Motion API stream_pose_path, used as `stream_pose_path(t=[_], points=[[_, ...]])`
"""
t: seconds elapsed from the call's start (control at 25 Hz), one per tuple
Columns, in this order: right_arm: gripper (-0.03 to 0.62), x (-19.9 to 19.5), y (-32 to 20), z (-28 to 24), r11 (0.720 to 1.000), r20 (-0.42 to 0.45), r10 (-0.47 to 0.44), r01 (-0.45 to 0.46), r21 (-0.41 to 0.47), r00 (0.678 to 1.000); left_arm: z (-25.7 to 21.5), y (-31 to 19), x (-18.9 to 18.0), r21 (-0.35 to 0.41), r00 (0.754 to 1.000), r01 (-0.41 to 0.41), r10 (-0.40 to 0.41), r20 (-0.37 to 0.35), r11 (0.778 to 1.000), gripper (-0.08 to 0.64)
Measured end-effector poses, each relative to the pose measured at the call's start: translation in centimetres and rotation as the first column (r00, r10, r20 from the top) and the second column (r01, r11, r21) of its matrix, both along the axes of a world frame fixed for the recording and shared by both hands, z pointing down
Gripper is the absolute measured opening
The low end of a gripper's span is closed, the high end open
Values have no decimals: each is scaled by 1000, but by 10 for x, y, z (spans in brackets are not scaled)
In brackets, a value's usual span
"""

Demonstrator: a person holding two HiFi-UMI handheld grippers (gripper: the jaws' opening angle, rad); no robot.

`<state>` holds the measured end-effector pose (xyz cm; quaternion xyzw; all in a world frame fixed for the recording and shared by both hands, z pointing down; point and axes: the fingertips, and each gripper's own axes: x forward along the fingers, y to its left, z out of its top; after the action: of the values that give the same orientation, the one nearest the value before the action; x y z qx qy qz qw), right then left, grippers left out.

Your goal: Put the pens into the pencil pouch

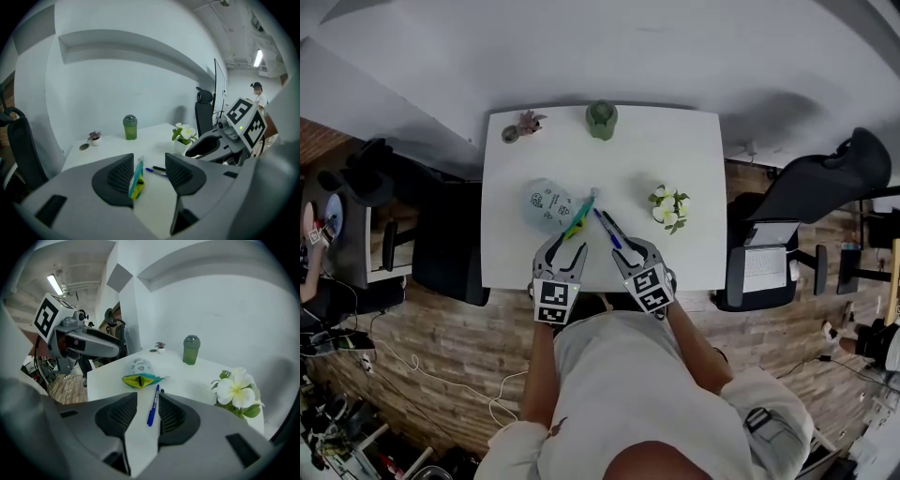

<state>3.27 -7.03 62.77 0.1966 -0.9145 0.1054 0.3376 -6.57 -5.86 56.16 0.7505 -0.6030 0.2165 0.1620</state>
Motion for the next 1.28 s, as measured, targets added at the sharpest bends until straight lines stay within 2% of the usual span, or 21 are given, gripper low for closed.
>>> stream_pose_path(t=[0.28, 0.72, 0.96, 1.2, 1.28], points=[[134, -8, -1, 38, 996, -92, -21, 13, -88, 995, 37, -8, 1, -82, 1000, -26, 25, -6, 996, 193], [120, -18, -4, 83, 989, -225, -1, -32, -142, 974, 79, -19, -7, -166, 990, -132, 123, -63, 977, 186], [109, -16, -4, 100, 987, -293, 34, -79, -143, 955, 100, -20, -26, -240, 995, -96, 89, -42, 966, 179], [94, -14, -3, 103, 987, -307, 48, -93, -132, 951, 111, -21, -33, -270, 995, -102, 98, -28, 957, 179], [69, -15, -2, 103, 986, -305, 47, -94, -139, 951, 114, -21, -33, -277, 995, -103, 100, -25, 955, 175]])
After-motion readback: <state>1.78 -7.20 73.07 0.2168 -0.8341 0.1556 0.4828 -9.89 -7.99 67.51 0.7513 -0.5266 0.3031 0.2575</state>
